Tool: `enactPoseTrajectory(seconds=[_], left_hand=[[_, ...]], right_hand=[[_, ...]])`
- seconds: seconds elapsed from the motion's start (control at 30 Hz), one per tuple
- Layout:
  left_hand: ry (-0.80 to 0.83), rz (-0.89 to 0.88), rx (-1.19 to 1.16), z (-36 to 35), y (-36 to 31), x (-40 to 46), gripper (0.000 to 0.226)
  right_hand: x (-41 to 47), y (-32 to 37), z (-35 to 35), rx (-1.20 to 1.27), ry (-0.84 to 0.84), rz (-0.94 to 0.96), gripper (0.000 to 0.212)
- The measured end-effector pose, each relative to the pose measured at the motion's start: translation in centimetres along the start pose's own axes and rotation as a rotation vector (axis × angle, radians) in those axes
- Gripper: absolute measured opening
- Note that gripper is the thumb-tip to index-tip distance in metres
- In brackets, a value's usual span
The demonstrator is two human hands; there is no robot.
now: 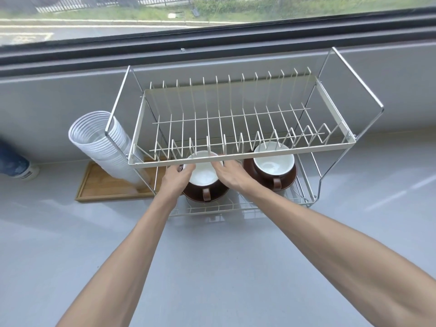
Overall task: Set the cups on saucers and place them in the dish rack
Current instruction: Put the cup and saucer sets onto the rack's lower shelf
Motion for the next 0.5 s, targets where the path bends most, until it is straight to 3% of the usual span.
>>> enactPoseTrajectory(seconds=[0.13,0.5], left_hand=[[-0.035,-0.045,0.049,-0.1,-0.3,-0.8,0.049],[-0.004,-0.115,0.207,0.6,-1.5,-5.1,0.048]], right_hand=[[-0.4,-0.5,0.0,-0.034,-0.017,-0.03,0.06],[-4.9,-0.5,2.8,-0.154,-0.057,-0.024,0.05]])
Point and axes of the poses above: each hand's wrist, its own x-axis towards the middle knuckle, its own z-axis out of the back of the hand, y = z × x, the point moved 5 cm from there along x, towards the middle knuckle, and after that the axes turned 4 degrees about y, right-handed, at the moved point
